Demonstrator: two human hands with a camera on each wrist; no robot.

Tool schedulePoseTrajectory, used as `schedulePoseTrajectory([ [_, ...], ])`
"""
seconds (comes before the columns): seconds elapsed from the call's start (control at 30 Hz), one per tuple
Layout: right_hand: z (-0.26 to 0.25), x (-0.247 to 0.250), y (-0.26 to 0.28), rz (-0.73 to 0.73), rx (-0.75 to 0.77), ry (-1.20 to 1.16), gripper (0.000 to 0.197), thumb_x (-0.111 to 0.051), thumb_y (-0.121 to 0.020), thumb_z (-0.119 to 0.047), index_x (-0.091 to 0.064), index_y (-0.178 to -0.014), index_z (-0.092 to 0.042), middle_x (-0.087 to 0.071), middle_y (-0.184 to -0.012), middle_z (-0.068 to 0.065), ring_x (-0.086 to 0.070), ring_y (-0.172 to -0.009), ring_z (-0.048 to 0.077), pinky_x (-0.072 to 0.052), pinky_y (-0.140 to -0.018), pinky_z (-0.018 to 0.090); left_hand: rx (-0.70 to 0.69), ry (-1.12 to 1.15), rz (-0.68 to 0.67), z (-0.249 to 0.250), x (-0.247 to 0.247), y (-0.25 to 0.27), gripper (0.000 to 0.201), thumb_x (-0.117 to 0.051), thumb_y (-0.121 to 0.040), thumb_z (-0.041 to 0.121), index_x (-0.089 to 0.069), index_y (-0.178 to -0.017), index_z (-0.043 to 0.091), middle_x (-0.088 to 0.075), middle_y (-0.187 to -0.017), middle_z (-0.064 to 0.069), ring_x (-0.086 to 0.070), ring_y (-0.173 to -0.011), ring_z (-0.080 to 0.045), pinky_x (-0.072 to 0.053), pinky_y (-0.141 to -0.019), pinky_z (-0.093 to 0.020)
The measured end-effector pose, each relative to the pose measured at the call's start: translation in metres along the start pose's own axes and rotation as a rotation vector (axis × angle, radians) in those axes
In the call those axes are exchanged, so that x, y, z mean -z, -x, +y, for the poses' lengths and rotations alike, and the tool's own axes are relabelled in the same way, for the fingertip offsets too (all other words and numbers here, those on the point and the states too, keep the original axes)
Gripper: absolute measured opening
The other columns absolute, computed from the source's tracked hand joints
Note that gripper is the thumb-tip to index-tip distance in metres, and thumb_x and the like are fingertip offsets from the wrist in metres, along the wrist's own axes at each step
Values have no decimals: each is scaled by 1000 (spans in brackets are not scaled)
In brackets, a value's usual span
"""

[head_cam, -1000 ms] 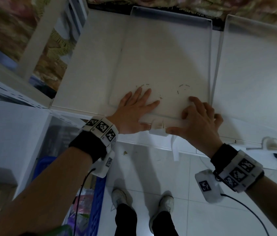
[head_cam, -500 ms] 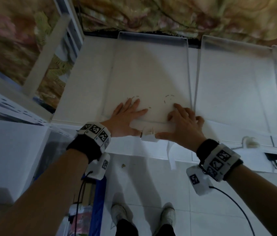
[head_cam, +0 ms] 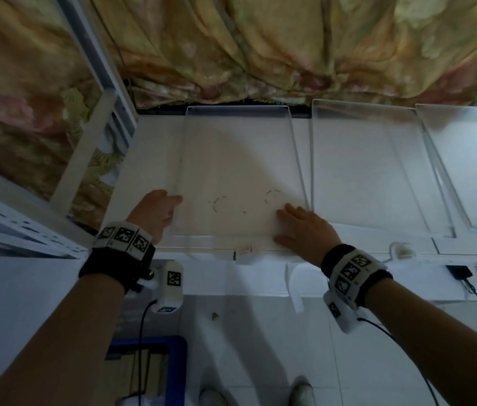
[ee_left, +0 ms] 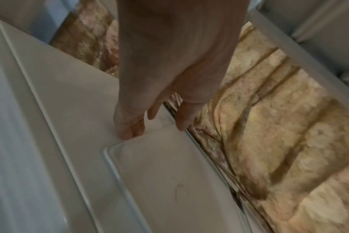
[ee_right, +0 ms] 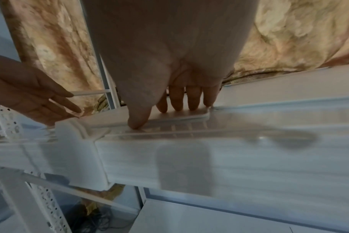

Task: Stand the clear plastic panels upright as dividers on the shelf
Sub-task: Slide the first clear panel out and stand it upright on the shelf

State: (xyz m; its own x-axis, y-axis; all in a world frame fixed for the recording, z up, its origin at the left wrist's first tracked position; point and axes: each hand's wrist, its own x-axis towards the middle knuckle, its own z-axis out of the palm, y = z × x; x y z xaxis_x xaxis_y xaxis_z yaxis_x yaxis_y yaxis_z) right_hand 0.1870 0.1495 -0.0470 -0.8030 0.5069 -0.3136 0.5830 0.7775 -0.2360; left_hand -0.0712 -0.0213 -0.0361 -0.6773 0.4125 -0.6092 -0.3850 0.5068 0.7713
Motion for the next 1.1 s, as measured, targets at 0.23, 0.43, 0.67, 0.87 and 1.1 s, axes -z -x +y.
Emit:
schedulePoseTrajectory([
  [0.23, -10, 7, 0, -130, -53, -5, 75, -47, -92, -50, -7, -152, -27, -6, -162, 6, -15, -147, 30, -21, -117, 42, 62, 288, -111, 12, -3, 17, 12, -53, -94, 3, -57, -85, -3, -69, -59, -12, -68, -56, -19, -60, -59, -27],
  [0.43, -38, 28, 5, -83, -129, -113, 69, -42, -95, -43, -5, -151, -26, -22, -156, 15, -40, -133, 38, -36, -107, 46, -171, 198, -241, 67, -7, 72, 12, -48, -93, -5, -59, -89, -2, -64, -104, -18, -62, -90, -27, -54, -91, -34],
  [0.67, -79, 76, 28, 128, -78, -210, 70, -45, -94, -40, -10, -151, -19, -53, -135, 17, -55, -115, 37, -46, -95, 44, -369, 76, -430, 126, -34, 140, 24, -49, -94, -2, -71, -88, 5, -71, -84, -7, -66, -78, -19, -57, -73, -25],
  [0.87, -102, 131, 48, 302, -216, -259, 55, -40, -96, -42, -28, -144, -19, -58, -123, 24, -59, -106, 42, -48, -84, 41, -356, 71, -676, 129, -60, 168, 39, -51, -97, 29, -54, -131, 9, -65, -122, -5, -63, -107, -15, -42, -107, -32],
  [1.1, -105, 160, 64, 526, -252, -600, 28, -39, -96, -21, -55, -108, 0, -66, -103, 26, -65, -88, 42, -55, -74, 41, -312, 121, -671, 111, -70, 174, 61, -39, -99, 42, -27, -149, 8, -36, -153, -9, -33, -142, -22, -23, -119, -35],
])
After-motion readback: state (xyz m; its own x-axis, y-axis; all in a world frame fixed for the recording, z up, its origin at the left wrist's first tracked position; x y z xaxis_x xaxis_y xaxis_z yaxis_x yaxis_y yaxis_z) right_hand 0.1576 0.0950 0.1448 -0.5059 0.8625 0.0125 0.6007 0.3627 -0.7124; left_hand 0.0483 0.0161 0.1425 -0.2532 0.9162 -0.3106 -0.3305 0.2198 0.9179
